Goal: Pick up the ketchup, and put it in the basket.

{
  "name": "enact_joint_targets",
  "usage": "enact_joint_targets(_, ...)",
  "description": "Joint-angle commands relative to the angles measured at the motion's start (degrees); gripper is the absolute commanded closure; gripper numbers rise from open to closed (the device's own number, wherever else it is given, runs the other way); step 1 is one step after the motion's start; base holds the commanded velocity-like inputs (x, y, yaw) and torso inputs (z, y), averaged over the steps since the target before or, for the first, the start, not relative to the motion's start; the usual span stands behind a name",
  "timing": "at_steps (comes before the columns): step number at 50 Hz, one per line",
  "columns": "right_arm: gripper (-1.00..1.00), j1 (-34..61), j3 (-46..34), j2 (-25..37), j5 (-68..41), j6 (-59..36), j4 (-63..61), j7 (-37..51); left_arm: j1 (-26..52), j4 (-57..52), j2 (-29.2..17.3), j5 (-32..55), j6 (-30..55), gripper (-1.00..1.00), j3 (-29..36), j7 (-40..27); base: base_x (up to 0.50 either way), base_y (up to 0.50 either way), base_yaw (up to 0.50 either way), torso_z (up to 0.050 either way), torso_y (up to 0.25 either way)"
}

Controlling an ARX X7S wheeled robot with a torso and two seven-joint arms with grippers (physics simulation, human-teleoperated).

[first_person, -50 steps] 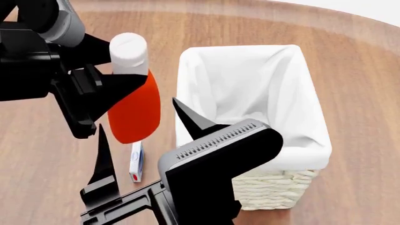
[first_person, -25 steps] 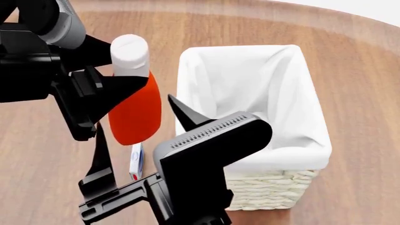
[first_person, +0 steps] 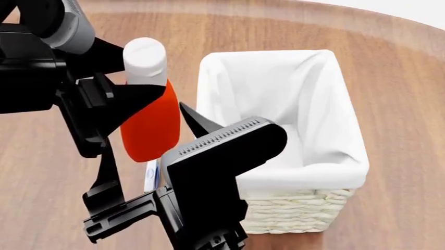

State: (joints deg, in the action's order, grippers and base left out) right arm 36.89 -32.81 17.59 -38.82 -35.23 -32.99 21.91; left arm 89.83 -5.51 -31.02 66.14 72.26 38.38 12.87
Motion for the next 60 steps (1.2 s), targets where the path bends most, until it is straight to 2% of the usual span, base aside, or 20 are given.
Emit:
enact_joint_targets(1,-1.00,0.7,0.7,-1.7,1.8,0.4,2.7,-2.6,0.5,-0.1,1.3,1.6,-0.4,1.00,-2.1,1.9,0.00,0.00,0.00,0.000,0.000)
enact_joint_targets(55,-1.00,1.2,-1.5,-4.1,4.2,6.1,14.2,-5.3,0.8,-0.2,0.5,3.1,-1.2,1.00,-1.4,1.3,0.00,0.00,0.00,0.000,0.000)
enact_joint_targets(56,1.00,1.2,-1.5,-4.1,4.2,6.0,14.2,-5.2,0.7,-0.3,0.5,3.2,-1.2,1.00,-1.4,1.2,0.00,0.00,0.00,0.000,0.000)
enact_joint_targets(60,1.00,1.3,-1.5,-4.0,3.9,5.9,13.4,-4.8,1.0,-0.1,0.4,3.3,-1.2,1.00,-1.4,1.1,0.00,0.00,0.00,0.000,0.003)
